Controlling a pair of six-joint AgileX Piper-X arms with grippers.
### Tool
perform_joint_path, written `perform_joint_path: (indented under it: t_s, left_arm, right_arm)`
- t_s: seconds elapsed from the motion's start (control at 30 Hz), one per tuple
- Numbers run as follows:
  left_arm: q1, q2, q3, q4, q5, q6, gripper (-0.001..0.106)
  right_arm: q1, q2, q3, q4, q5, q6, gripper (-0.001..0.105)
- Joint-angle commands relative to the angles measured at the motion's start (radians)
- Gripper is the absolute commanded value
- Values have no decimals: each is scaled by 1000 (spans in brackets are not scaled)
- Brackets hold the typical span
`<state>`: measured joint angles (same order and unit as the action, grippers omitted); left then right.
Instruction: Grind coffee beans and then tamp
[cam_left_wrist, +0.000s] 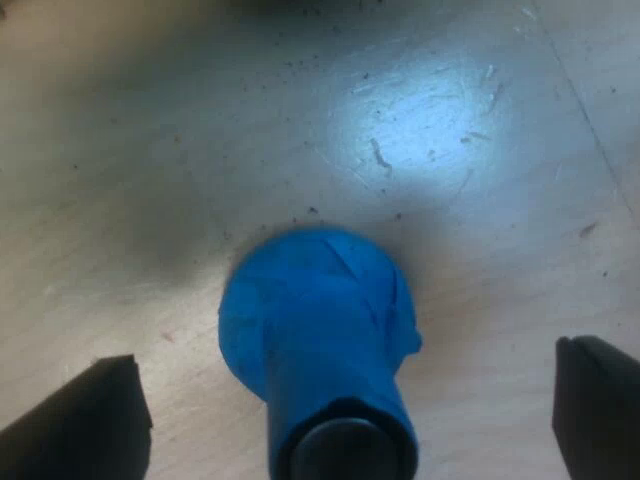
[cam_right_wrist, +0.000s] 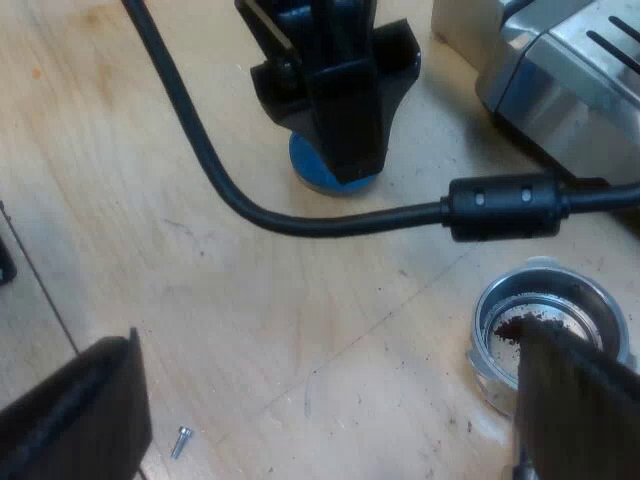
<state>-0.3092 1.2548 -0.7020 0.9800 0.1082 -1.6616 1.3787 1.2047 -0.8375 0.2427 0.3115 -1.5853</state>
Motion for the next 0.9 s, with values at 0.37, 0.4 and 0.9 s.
perform_joint_path:
  t_s: [0.37,0.4,0.9]
  left_arm:
    - [-2,7,-1,3,26,2,82]
    - [-2,7,-1,6,26,2,82]
    - [-2,7,-1,13,24,-8,31]
  right_arm:
    - [-1,-2,-7,-6,0,-5,77]
    - [-1,-2,-7,-6,0,-5,77]
    - [-1,-2,-7,-6,0,-5,77]
